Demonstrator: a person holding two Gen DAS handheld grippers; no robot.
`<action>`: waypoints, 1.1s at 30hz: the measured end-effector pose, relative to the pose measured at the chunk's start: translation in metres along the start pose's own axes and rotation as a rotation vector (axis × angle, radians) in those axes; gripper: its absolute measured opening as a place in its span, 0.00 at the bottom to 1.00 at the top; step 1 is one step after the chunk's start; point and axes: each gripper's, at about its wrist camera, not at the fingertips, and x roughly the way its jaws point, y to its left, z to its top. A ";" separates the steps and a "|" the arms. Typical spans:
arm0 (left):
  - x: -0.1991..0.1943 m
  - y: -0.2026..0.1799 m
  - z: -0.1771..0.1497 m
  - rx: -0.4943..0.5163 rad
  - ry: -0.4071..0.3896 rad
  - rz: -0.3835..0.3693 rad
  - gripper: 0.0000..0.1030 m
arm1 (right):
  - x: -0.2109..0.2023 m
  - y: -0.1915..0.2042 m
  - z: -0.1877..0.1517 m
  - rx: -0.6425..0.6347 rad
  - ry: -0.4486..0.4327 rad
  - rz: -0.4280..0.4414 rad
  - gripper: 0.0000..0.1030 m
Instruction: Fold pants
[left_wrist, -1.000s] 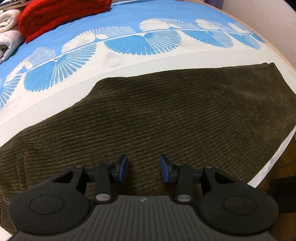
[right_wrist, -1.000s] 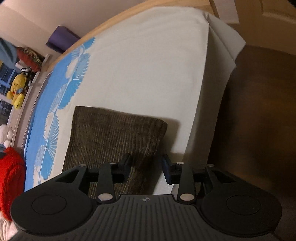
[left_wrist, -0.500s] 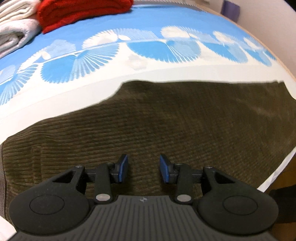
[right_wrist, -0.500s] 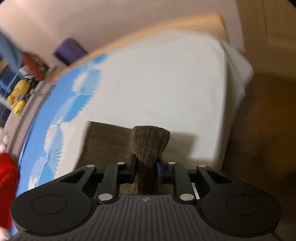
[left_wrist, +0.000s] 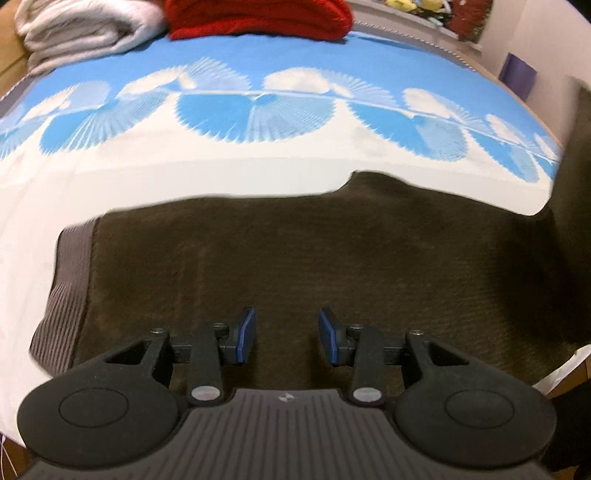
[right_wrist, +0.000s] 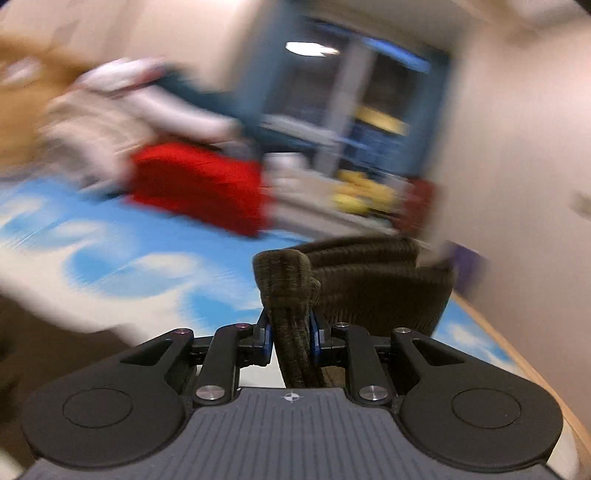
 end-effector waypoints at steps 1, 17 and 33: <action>-0.001 0.005 -0.003 -0.005 0.006 -0.001 0.41 | 0.002 0.031 -0.009 -0.059 0.030 0.070 0.21; -0.002 0.004 -0.008 0.041 0.016 -0.019 0.41 | -0.012 0.091 -0.037 -0.165 0.158 0.499 0.47; 0.003 0.004 -0.014 0.049 0.042 0.025 0.41 | 0.042 0.092 -0.065 -0.136 0.389 0.488 0.45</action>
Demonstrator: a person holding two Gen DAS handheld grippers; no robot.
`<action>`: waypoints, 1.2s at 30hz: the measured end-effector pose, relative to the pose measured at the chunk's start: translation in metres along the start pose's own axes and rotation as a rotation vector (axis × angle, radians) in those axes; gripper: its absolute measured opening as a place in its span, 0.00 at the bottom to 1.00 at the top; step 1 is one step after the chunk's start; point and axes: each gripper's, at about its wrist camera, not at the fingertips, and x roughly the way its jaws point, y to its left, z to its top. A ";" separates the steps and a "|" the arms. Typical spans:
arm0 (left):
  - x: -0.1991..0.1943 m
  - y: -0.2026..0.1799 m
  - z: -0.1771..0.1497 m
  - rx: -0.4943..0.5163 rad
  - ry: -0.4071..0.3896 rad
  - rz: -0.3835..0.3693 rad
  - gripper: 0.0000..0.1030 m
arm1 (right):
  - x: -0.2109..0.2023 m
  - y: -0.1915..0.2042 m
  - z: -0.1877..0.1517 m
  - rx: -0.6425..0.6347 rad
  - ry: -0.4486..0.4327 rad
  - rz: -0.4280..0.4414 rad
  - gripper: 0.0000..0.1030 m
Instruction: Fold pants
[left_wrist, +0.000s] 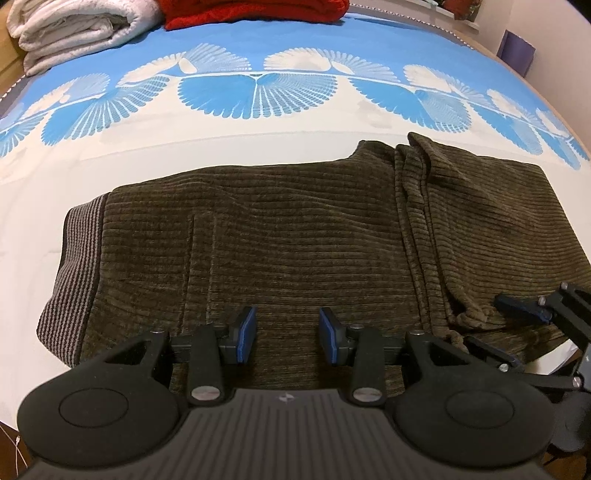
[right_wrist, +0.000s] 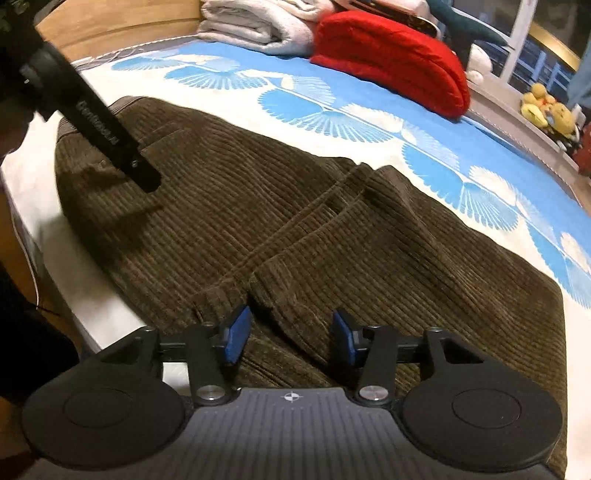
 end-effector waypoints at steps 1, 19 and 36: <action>0.000 0.001 0.000 -0.004 0.001 0.001 0.41 | 0.001 0.001 0.000 -0.009 -0.003 0.008 0.34; 0.002 0.004 0.002 -0.029 0.002 0.008 0.41 | -0.034 0.027 0.007 -0.156 -0.185 0.025 0.05; 0.005 0.009 0.002 -0.050 0.018 0.025 0.41 | 0.015 0.015 0.010 -0.126 -0.043 -0.023 0.12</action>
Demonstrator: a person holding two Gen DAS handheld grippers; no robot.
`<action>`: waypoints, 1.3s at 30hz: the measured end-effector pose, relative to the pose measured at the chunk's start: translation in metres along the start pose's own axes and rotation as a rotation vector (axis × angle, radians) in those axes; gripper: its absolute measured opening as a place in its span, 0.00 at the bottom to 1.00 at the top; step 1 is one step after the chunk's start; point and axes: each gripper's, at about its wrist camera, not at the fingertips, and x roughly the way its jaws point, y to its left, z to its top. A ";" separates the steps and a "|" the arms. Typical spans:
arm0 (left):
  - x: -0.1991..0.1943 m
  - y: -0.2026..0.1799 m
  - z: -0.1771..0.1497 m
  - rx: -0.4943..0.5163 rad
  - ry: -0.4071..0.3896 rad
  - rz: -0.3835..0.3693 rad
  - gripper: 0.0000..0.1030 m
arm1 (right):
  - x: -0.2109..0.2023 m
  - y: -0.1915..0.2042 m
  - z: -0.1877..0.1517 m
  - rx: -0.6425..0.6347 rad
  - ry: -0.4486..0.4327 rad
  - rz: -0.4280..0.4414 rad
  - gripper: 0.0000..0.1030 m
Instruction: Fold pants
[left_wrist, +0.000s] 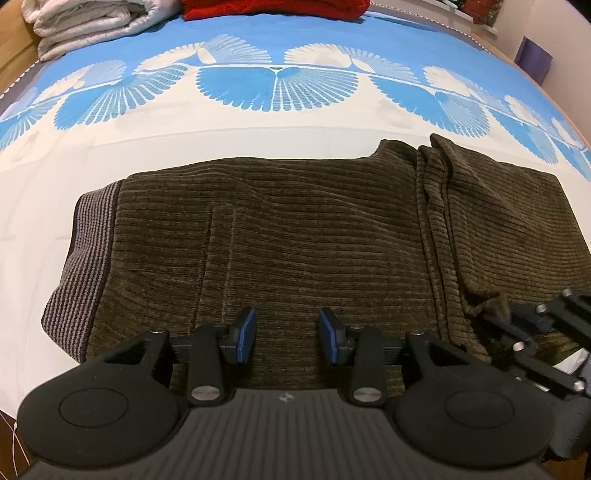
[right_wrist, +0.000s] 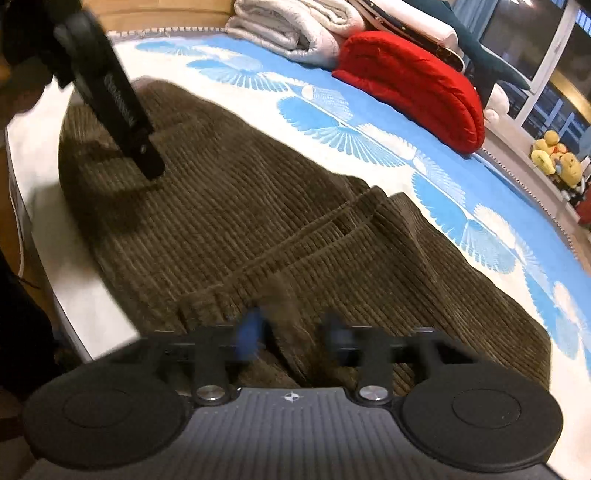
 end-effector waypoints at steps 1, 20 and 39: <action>0.000 0.000 0.000 -0.003 -0.001 0.000 0.41 | -0.006 -0.001 0.002 0.003 -0.026 -0.008 0.12; -0.015 -0.037 0.012 0.039 -0.084 -0.213 0.41 | -0.083 -0.043 -0.016 0.187 -0.166 -0.011 0.45; 0.004 -0.087 -0.007 0.218 0.040 -0.253 0.54 | -0.055 -0.163 -0.118 0.799 0.272 -0.385 0.53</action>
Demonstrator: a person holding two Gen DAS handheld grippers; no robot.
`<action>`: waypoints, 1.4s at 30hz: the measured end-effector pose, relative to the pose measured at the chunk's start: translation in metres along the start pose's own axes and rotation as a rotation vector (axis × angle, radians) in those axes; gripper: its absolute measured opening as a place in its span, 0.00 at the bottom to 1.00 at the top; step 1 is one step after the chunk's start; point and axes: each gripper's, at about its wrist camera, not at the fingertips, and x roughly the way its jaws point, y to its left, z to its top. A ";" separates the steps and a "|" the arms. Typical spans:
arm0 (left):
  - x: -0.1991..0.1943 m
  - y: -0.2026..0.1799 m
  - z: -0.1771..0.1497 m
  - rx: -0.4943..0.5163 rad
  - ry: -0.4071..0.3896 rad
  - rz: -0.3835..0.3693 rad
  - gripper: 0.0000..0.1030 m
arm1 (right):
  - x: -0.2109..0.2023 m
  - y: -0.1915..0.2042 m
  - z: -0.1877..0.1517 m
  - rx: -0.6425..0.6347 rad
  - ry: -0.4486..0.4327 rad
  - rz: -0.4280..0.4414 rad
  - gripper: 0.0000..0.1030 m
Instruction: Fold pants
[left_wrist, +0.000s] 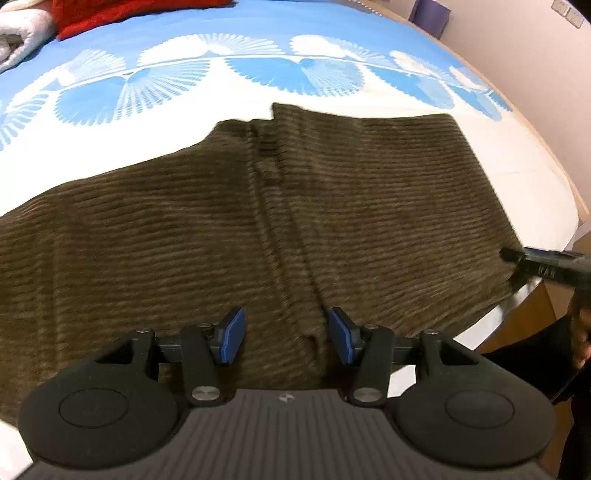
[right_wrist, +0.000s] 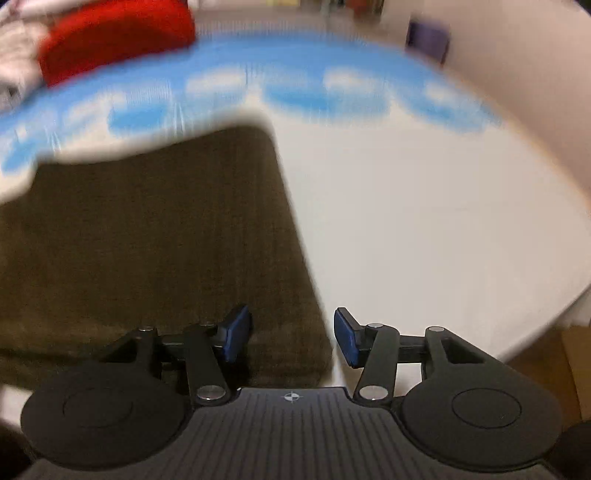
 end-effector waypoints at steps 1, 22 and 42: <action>-0.004 0.004 0.000 -0.003 -0.003 0.011 0.54 | 0.000 -0.003 0.009 0.024 0.005 -0.010 0.53; -0.097 0.189 -0.091 -0.593 -0.169 0.195 0.67 | -0.062 0.075 0.082 -0.203 -0.193 0.394 0.57; -0.058 0.204 -0.062 -0.695 -0.207 0.297 0.49 | -0.004 0.083 0.067 -0.383 0.089 0.237 0.57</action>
